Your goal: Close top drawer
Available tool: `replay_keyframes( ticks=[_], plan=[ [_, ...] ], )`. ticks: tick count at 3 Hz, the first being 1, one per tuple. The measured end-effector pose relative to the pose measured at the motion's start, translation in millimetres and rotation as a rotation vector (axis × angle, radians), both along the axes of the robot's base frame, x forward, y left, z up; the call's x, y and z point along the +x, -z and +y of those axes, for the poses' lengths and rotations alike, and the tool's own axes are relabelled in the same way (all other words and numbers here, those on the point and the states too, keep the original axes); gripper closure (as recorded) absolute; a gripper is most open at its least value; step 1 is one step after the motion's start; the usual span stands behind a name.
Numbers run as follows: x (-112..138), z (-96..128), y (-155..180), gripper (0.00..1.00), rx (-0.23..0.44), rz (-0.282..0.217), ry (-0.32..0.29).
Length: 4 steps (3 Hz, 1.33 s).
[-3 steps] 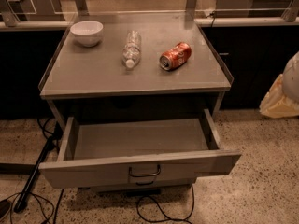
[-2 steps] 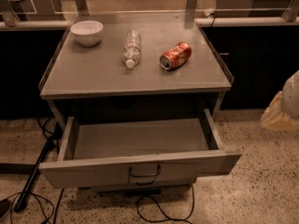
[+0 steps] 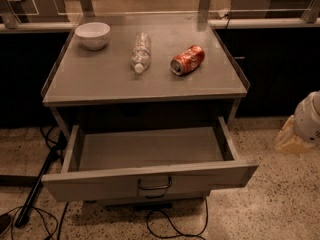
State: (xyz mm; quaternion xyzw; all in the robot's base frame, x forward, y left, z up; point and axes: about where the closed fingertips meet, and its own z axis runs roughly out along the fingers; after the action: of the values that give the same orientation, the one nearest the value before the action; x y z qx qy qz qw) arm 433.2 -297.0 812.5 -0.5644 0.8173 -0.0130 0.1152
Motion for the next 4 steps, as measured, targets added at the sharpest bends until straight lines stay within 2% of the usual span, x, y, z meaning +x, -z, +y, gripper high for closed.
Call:
replay_keyframes(
  ticks=[1,2,3,4],
  plan=[
    [-15.3,17.0,3.3,1.0,0.01,0.0,-0.019],
    [-36.4,51.2,5.2,1.0,0.041,0.0,-0.059],
    [-51.7,77.5,9.3,1.0,0.063,0.013,-0.096],
    [-65.4,103.2,15.2,1.0,0.091,0.051,-0.147]
  ],
)
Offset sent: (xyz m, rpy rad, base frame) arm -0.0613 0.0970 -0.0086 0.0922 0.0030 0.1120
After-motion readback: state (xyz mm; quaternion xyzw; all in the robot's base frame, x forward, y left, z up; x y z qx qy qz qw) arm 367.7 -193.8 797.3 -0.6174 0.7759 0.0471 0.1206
